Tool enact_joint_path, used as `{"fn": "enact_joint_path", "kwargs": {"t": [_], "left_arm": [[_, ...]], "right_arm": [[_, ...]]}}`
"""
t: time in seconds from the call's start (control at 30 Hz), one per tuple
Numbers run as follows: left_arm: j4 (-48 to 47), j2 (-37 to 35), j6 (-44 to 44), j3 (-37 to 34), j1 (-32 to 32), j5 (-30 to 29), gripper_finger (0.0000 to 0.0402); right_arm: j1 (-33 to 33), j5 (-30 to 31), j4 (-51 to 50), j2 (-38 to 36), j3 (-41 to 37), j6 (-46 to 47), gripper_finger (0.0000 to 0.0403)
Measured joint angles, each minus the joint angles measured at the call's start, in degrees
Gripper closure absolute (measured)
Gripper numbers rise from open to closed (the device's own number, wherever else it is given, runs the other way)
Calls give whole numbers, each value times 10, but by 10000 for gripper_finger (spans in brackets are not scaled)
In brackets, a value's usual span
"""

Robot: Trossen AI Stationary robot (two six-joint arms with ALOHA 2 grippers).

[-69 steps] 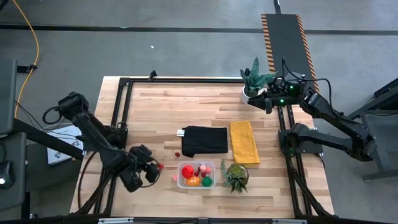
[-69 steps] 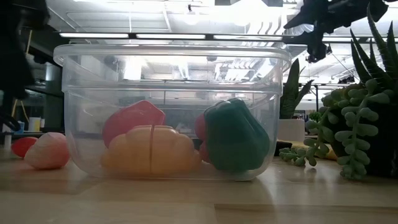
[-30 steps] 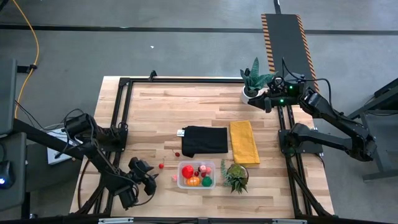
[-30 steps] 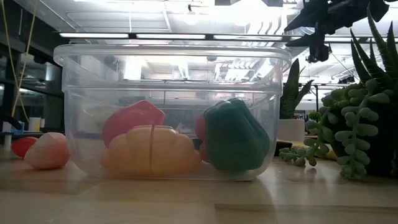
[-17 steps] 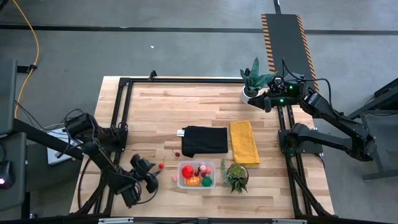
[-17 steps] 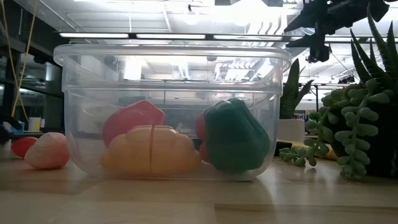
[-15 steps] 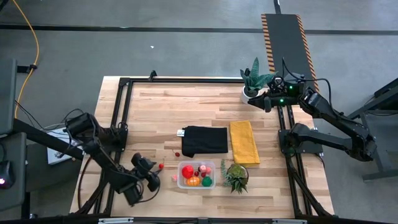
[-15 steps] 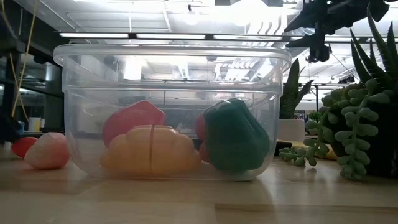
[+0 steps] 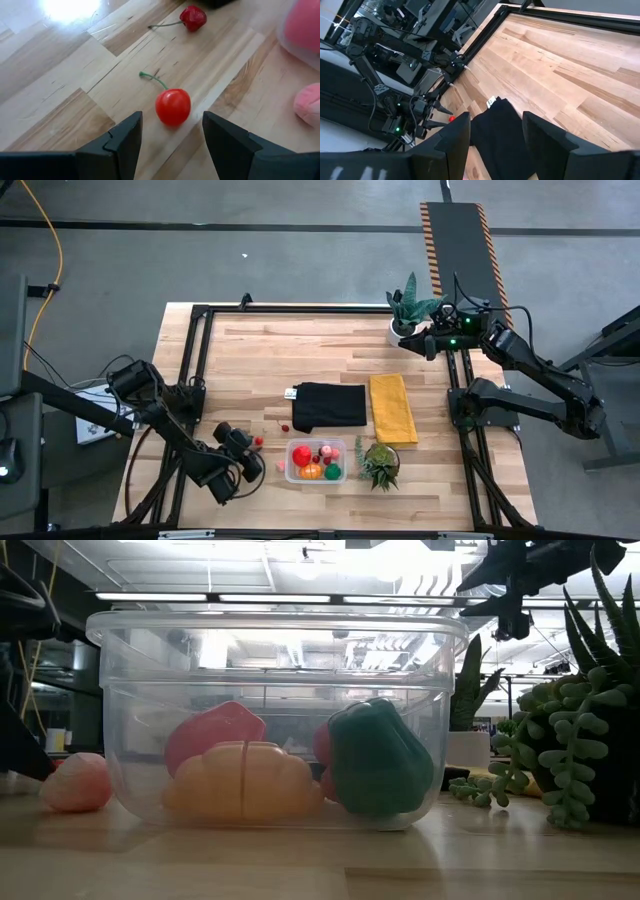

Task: Pick and placing Produce into tupperware
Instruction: Put the bottom red cherry into the transparent bin

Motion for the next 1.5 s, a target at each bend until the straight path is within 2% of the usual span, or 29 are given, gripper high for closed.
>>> {"fn": "enact_joint_path", "kwargs": {"t": [0.4, 0.87, 1.1, 1.33, 1.5], "left_arm": [[3, 0, -1, 0, 0, -21, 204], [73, 0, 2, -37, 0, -18, 204], [79, 0, 5, -37, 0, -47, 204], [82, 0, 5, -37, 0, -51, 204], [84, 0, 6, -37, 22, -47, 204]], "right_arm": [[0, 0, 0, 0, 0, -6, 231], [0, 0, 0, 0, 0, -10, 231], [0, 0, 0, 0, 0, -10, 231], [0, 0, 0, 0, 0, -10, 231], [0, 1, 0, 0, 0, -10, 231]]}}
